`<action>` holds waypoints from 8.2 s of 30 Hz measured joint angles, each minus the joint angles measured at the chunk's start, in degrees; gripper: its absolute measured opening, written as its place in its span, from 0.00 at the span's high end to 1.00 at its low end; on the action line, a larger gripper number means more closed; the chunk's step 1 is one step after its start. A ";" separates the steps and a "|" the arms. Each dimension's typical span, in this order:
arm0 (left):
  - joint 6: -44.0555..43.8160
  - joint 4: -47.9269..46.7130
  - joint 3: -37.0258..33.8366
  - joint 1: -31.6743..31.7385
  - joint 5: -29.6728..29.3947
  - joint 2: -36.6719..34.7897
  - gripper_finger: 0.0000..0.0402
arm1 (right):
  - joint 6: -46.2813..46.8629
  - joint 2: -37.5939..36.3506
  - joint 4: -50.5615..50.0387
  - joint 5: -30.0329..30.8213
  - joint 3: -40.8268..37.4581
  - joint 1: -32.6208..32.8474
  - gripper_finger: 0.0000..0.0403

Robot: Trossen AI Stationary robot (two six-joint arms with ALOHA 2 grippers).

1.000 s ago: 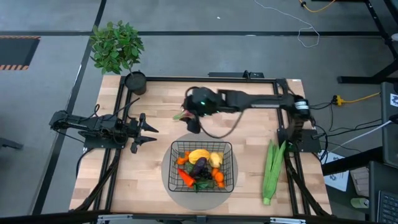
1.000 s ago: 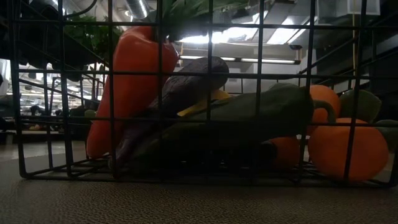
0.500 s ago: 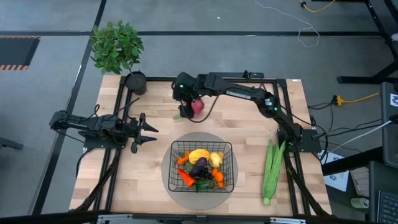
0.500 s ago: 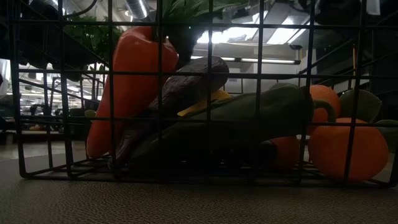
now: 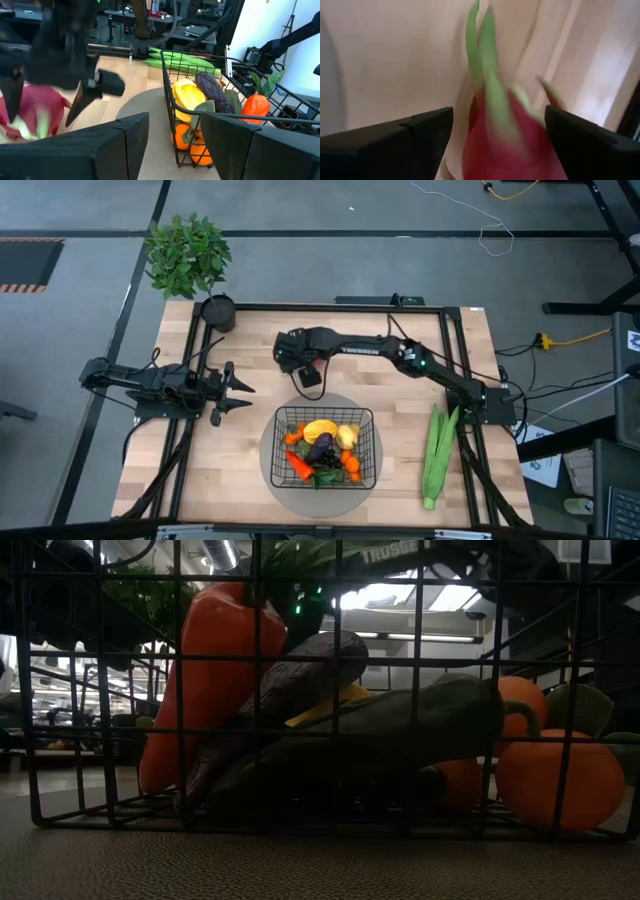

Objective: Build produce basket
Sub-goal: Put the pink dragon fruit into the black wire basket, then put the green leaf lettuce into the black wire basket

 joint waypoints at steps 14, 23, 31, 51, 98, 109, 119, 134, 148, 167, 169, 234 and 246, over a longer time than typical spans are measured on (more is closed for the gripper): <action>0.01 -0.02 0.00 0.00 0.00 0.00 0.58 | 7.46 2.99 -3.28 11.02 0.00 0.43 0.28; -0.01 -0.02 0.00 0.00 0.00 0.02 0.58 | 15.85 2.99 -5.46 8.71 0.00 0.59 0.49; 0.00 -0.02 0.00 -0.01 0.00 0.00 0.58 | 18.37 2.88 -8.12 8.01 0.00 1.62 0.88; 0.01 -0.02 0.00 -0.02 -0.01 0.00 0.58 | 21.70 -10.64 -12.85 29.62 1.03 10.74 0.98; 1.52 0.05 0.00 -0.02 -1.07 0.00 0.58 | 62.18 -17.65 -21.83 12.85 -0.24 35.74 0.88; 1.52 0.03 0.00 0.00 -1.09 0.01 0.58 | 61.63 -16.70 -20.26 6.26 -0.24 35.73 0.69; 1.52 0.03 0.00 -0.02 -1.07 0.02 0.58 | 61.49 -16.70 -20.26 0.45 -0.24 35.70 0.50; 1.52 0.00 0.00 -0.02 -1.09 0.00 0.58 | 43.49 -16.70 -8.14 -9.41 -0.24 37.55 0.45; 1.52 0.00 0.00 -0.01 -1.09 0.00 0.58 | 40.82 -13.68 -6.73 -2.71 -0.20 31.96 0.45; 1.52 -0.01 0.00 -0.01 -1.09 0.07 0.58 | 52.34 -17.16 -20.40 -11.88 0.71 31.97 0.45; 1.52 0.00 0.00 -0.02 -1.09 0.07 0.58 | 52.39 -16.52 -19.75 -12.32 -0.06 32.54 0.45; 1.54 -0.02 0.01 0.00 -1.09 0.07 0.58 | 68.08 -24.69 -30.55 0.45 -0.37 40.57 0.45; 1.54 -0.02 0.00 -0.02 -1.09 0.07 0.58 | 88.17 -40.80 -30.33 23.28 -15.32 48.17 0.45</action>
